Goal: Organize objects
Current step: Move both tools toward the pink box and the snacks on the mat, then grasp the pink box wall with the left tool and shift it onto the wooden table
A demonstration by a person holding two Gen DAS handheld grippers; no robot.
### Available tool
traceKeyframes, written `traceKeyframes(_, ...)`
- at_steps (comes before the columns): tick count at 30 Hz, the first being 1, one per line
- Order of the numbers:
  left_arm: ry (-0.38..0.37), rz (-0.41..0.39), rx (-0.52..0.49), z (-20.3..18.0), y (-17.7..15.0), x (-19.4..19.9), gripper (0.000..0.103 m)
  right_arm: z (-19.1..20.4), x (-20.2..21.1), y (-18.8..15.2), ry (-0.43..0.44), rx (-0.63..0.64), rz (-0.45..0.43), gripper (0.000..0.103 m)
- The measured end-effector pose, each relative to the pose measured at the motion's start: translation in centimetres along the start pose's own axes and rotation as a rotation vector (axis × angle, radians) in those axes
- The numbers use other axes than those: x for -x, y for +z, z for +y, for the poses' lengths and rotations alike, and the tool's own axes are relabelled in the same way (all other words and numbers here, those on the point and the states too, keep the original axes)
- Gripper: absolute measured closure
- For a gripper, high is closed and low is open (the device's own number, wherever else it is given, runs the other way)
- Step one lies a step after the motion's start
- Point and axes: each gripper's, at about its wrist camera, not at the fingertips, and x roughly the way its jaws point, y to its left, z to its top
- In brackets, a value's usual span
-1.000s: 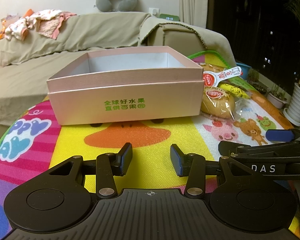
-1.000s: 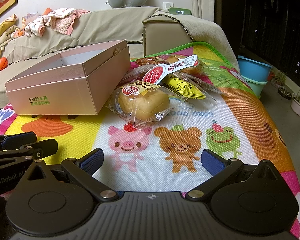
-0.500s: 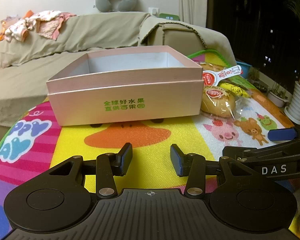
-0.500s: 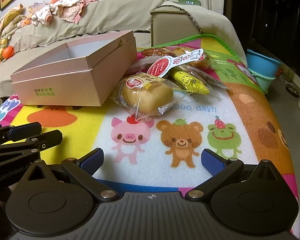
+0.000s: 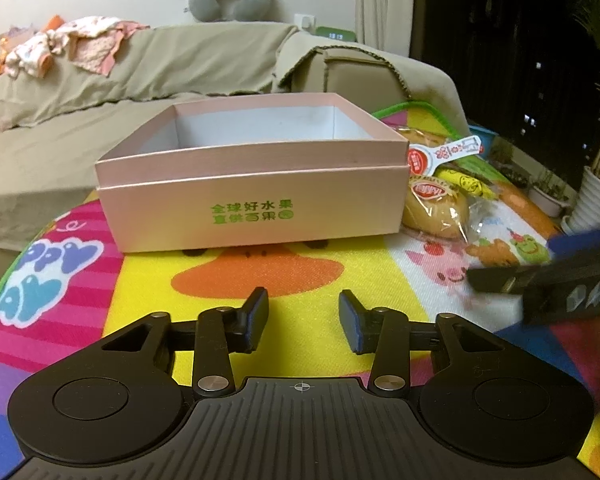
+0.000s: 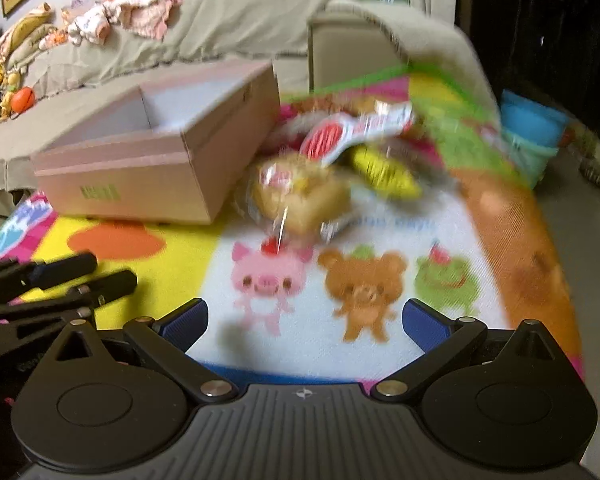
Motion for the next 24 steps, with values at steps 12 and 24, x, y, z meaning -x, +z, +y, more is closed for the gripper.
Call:
traceKeyframes(12, 0.098, -0.210, 0.084, 8.1, 7.4, 4.7, 0.061, 1.4, 6.5, 7.9, 0.083, 0.084, -0.139, 0.000)
traceKeyframes(24, 0.010, 0.093, 0.198, 15.1, 11.1, -5.4, 0.063, 6.2, -1.1, 23.6, 0.191, 0.105, 0.015, 0.000)
